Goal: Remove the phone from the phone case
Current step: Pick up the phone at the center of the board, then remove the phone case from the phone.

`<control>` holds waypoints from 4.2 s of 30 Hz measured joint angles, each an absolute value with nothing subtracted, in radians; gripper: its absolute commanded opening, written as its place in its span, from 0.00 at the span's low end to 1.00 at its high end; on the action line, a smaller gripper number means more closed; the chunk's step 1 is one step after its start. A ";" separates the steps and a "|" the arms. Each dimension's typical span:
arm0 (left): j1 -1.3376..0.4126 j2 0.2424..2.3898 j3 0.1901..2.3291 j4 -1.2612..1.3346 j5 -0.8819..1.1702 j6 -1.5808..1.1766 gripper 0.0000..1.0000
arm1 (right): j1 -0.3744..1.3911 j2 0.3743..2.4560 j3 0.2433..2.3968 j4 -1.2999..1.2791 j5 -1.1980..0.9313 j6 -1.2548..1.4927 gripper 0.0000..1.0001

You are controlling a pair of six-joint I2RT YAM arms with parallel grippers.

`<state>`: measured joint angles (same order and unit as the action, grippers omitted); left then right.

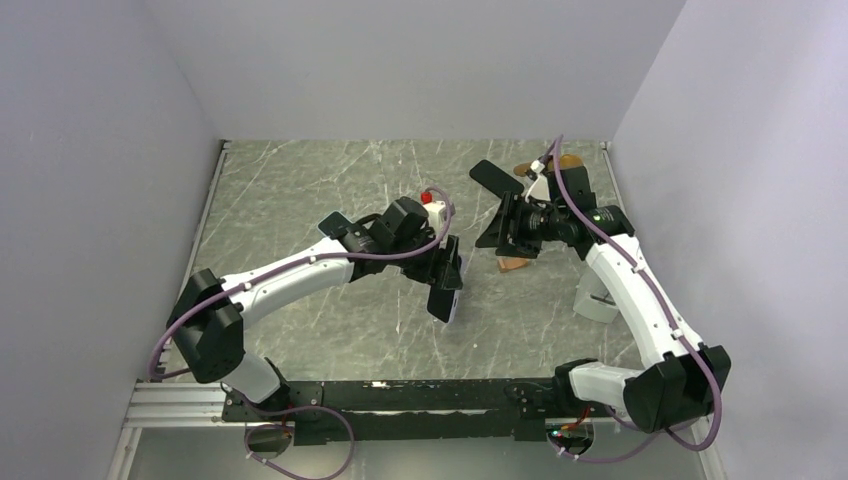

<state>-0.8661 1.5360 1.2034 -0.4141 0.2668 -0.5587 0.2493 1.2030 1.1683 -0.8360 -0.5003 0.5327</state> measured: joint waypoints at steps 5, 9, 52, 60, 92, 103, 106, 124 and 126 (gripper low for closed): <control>-0.893 1.529 1.203 -0.390 0.264 -0.521 0.00 | 0.249 1.229 1.175 -0.810 -0.579 0.549 0.60; -0.898 1.529 1.204 -0.390 0.263 -0.507 0.00 | 0.249 1.228 1.172 -0.799 -0.628 0.543 0.62; -0.714 1.299 1.143 -0.329 0.392 -0.663 0.93 | 0.204 1.254 1.060 -0.596 -0.853 0.630 0.00; -0.544 1.107 0.963 -0.130 0.627 -0.896 0.57 | 0.129 1.241 1.050 -0.302 -1.015 0.846 0.00; -0.447 1.119 0.859 0.253 0.756 -1.324 0.37 | 0.141 1.225 1.007 0.162 -1.163 1.224 0.00; -0.440 1.163 0.849 0.444 0.818 -1.392 0.00 | 0.140 1.234 1.007 0.237 -1.171 1.278 0.00; -0.433 1.185 0.832 0.578 0.830 -1.449 0.00 | 0.140 1.245 1.009 0.281 -1.170 1.319 0.00; -0.411 1.441 1.072 1.473 0.782 -1.890 0.00 | 0.237 1.368 1.170 1.011 -1.023 1.928 0.00; -0.414 1.444 1.093 1.497 0.778 -1.905 0.00 | 0.252 1.382 1.184 1.040 -1.013 1.967 0.00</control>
